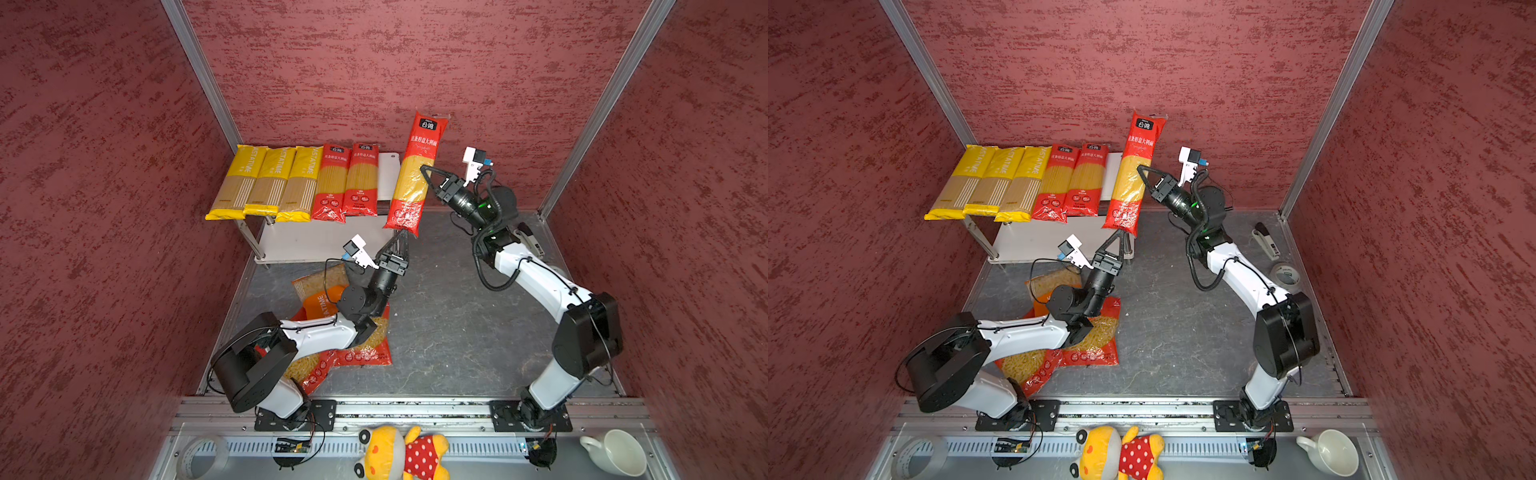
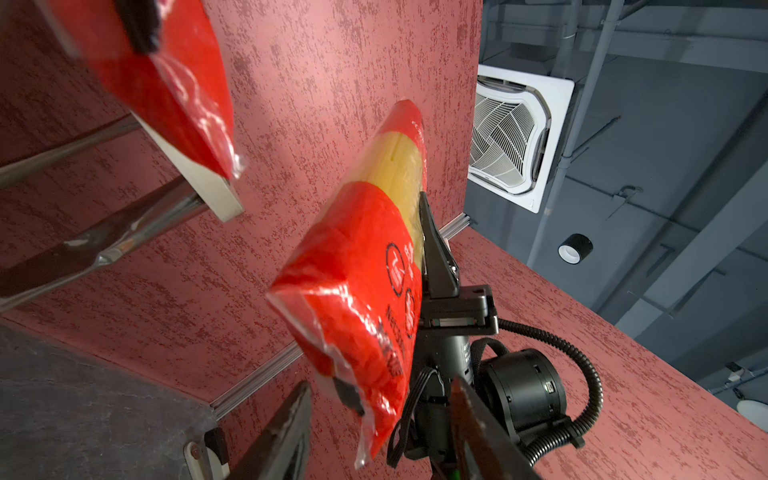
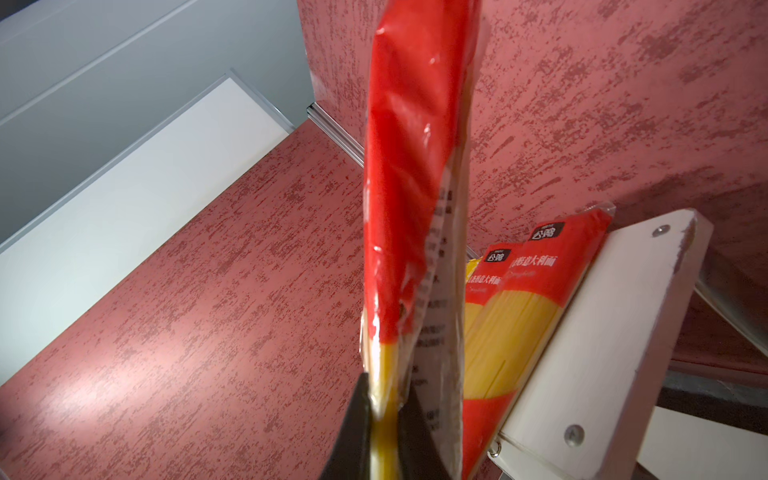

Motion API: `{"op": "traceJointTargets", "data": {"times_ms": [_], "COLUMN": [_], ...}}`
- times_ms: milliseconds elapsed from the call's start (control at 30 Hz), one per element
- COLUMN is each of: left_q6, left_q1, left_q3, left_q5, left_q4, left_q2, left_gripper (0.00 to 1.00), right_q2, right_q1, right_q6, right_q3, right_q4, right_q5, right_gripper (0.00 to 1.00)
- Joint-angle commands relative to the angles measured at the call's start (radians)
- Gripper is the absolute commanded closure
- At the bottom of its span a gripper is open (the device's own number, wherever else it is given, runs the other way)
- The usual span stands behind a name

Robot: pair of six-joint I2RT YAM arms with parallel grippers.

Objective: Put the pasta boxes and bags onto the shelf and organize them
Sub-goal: 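Raise the upright red pack onto the top shelf with the right gripper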

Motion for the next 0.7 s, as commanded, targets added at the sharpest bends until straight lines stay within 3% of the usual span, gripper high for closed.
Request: {"op": "traceJointTargets", "data": {"times_ms": [0,133,267,467,667], "left_q6": [0.001,-0.002,0.011,0.052,0.101], "left_q1": [0.006,0.002,-0.024,-0.073,-0.093], "left_q3": [0.017,-0.004,-0.041,-0.096,-0.136], "left_q5": [-0.025,-0.032,-0.05,-0.07,-0.087], "left_q4": [0.018,0.018,0.017,-0.031,-0.109], "left_q2": [0.008,0.003,-0.014,-0.071,-0.15], "left_gripper": [0.4,0.36,0.36,0.36,0.36], "right_q2": [0.047,0.156,0.319,0.594,0.629], "right_q1": [0.005,0.004,-0.008,-0.027,-0.037], "right_q6": [0.051,0.005,-0.056,-0.042,-0.013], "right_q3": [0.168,0.362,0.656,1.116,1.112], "right_q4": [-0.067,-0.303,-0.612,-0.891,-0.862], "right_q5": [-0.01,-0.028,-0.073,-0.117,-0.093], "right_gripper": [1.0,1.0,1.0,1.0,1.0]}}
